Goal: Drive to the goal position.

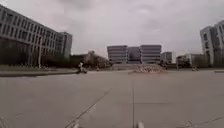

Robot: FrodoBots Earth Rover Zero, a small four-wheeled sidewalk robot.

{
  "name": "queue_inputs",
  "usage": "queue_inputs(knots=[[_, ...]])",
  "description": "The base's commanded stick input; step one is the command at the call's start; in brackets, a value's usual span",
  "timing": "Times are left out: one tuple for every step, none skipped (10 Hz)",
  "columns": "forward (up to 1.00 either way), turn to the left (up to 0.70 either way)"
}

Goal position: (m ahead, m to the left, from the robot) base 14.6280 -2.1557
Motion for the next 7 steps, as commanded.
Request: queue_inputs(knots=[[0.85, 0.0], [0.85, 0.0], [0.85, 0.0], [0.85, 0.0], [0.85, 0.0], [0.85, 0.0], [0.85, 0.0]])
